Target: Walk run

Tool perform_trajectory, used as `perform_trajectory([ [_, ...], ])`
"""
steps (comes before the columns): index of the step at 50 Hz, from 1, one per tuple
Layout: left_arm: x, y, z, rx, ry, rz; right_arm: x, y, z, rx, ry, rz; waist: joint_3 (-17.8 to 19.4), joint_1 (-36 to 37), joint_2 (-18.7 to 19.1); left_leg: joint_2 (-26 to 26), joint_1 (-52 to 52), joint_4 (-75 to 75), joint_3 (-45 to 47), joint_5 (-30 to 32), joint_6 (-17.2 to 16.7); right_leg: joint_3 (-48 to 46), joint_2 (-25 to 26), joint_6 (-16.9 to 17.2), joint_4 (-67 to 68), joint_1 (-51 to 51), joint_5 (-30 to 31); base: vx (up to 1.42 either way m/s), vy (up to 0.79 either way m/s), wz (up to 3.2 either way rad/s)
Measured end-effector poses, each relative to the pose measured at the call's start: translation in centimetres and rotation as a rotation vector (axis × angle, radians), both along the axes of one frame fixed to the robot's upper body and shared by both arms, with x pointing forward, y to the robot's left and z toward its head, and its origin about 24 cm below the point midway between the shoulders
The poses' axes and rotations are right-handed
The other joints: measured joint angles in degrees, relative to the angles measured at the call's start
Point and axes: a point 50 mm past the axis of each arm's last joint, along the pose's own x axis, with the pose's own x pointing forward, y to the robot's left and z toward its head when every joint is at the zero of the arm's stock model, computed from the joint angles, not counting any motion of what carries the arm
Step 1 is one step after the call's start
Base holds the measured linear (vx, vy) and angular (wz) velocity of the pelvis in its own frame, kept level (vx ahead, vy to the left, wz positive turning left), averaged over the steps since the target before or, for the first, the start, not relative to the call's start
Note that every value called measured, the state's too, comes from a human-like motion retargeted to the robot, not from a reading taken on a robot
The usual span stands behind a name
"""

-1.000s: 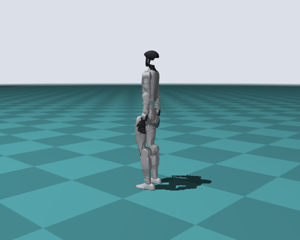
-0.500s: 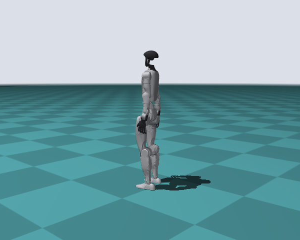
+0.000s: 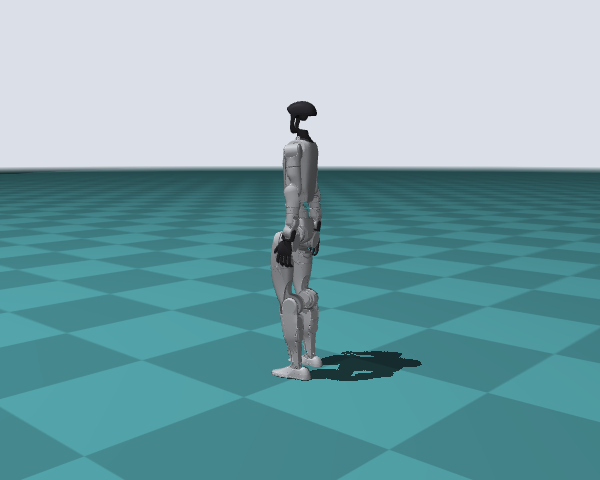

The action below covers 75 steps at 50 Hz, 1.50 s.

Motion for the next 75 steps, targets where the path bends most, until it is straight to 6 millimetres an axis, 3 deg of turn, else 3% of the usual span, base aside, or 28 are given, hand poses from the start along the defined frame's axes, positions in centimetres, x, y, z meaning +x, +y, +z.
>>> perform_trajectory([
  [40, 0.1, 0.0, 0.0, -0.003, 0.001, -0.014, 0.2, 0.0, 0.0, 0.001, -0.001, 0.012, 0.1, 0.0, 0.1, 0.3, 0.6, -0.3, 0.1, 0.0, -0.5, 0.1, 0.4, -0.1, -0.1, 0.3, 0.0, 0.00, 0.00, 0.00],
  [55, 1.0, 0.4, 0.1, 0.006, -0.027, -0.035, 0.5, 0.1, 0.0, 0.000, -0.002, 0.027, 1.1, 0.5, 0.5, 1.6, 0.1, -0.3, 0.3, 0.1, -2.3, 0.4, 2.0, -2.0, 1.3, -0.5, -1.9, -0.03, -0.08, -0.01],
  [67, 0.8, 1.3, 0.2, 0.047, -0.038, -0.056, 3.6, 0.4, -0.2, 0.013, -0.065, 0.101, 3.5, -1.0, -0.8, 2.3, -3.5, 4.9, -2.1, -0.3, -4.9, -2.1, 2.6, -4.9, 3.4, -1.1, -5.7, -0.06, -0.16, 0.24],
  [75, -0.7, 1.4, 0.2, 0.072, -0.008, -0.046, 7.9, 0.1, 0.1, 0.032, -0.175, 0.046, 4.6, -0.3, -4.9, -1.0, -12.7, 18.8, 1.3, 1.5, -4.6, -2.5, -0.9, -5.2, 3.2, -2.1, -6.5, 0.00, -0.12, 0.19],
])
